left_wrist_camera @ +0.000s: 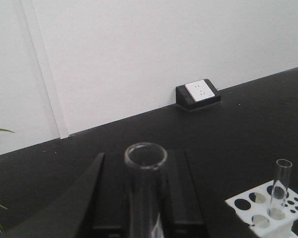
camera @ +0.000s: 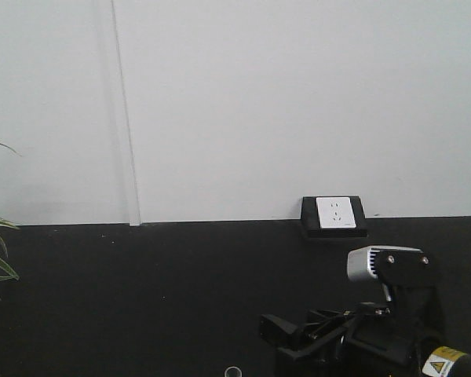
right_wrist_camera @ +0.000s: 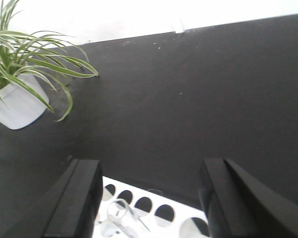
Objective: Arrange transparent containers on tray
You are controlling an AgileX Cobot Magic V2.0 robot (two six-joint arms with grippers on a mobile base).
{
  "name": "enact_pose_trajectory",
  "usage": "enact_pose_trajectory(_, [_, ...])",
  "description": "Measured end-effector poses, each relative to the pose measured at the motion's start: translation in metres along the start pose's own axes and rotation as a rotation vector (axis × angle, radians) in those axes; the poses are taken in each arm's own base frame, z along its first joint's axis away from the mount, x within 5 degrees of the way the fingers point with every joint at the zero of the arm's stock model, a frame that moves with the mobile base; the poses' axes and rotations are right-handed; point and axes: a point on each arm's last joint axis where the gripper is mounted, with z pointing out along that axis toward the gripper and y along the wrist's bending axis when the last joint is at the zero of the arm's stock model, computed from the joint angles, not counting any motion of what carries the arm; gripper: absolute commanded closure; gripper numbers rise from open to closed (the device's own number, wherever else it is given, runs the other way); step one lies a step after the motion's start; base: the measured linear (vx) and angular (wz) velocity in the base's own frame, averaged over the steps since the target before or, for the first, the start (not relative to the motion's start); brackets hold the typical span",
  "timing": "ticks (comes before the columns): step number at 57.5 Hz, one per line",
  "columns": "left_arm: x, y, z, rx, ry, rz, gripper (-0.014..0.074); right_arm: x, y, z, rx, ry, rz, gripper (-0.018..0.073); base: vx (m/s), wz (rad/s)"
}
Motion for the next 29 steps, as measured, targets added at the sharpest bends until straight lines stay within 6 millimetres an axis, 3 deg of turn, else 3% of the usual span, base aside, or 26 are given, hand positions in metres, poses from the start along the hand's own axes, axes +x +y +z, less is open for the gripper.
enact_pose_trajectory(14, [0.0000,0.0000,0.0000,0.000,0.000,0.000,0.0430,0.0003,-0.0005,0.0000,0.005,0.004,-0.177,0.0085,0.00,0.00])
enact_pose_trajectory(29, [0.0000,0.0000,0.0000,0.000,0.000,0.000,0.0430,0.0074,-0.0038,0.0006,0.013,0.016,-0.174,0.0085,0.00,0.00])
